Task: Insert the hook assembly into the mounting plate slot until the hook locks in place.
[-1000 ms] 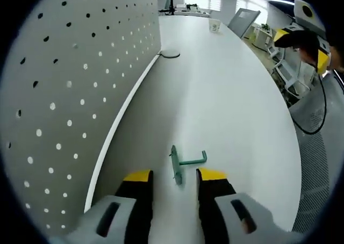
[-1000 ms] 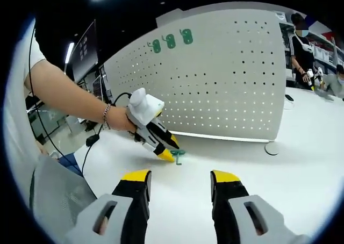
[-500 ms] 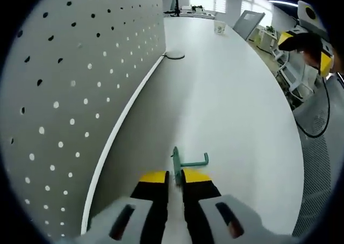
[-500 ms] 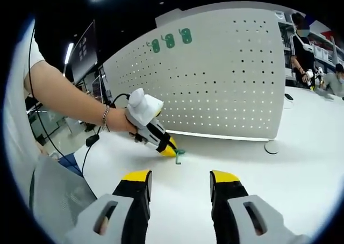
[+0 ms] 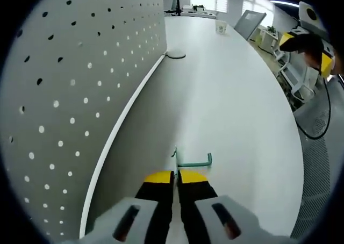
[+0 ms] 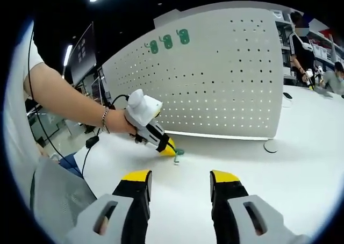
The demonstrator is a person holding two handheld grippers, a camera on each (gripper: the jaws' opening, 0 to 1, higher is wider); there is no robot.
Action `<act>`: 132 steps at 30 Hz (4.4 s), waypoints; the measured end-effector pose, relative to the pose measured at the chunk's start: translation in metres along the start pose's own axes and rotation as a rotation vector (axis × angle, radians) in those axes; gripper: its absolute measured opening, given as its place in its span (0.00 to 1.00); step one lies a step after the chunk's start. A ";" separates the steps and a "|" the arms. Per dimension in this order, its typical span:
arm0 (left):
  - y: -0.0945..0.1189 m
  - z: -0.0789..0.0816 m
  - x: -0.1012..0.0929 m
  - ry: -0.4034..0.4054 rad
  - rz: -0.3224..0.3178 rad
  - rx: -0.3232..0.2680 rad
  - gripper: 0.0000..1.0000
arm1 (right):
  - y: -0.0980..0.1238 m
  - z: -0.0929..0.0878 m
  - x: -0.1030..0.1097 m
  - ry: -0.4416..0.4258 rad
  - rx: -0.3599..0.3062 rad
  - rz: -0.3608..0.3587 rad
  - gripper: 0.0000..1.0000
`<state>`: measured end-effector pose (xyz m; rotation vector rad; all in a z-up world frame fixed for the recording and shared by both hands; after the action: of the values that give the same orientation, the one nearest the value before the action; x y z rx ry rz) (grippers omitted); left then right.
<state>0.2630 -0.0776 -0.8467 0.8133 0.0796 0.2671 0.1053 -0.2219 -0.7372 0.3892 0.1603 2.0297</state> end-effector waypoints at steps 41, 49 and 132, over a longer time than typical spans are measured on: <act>0.047 0.032 0.014 0.042 0.082 -0.358 0.02 | 0.000 0.009 0.005 0.013 -0.046 -0.001 0.42; 0.057 0.031 0.015 0.061 0.111 -0.388 0.02 | -0.002 0.015 0.007 0.006 -0.062 0.007 0.42; 0.266 0.092 -0.057 0.106 0.307 -1.046 0.02 | -0.011 0.068 0.058 0.014 -0.226 0.133 0.44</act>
<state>0.1691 0.0167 -0.5916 -0.2367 -0.0880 0.5734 0.1126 -0.1691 -0.6641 0.2491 -0.0890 2.1539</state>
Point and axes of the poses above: the point that each gripper's makers call its tool centre point, and the gripper's own axes: y roughly backward along the fingers, x roughly to its left, z roughly out of its top, the point moved 4 cm from there along y, roughly backward along the fingers, and after that the axes turned 9 degrees about -x, right-handed, at the moved point
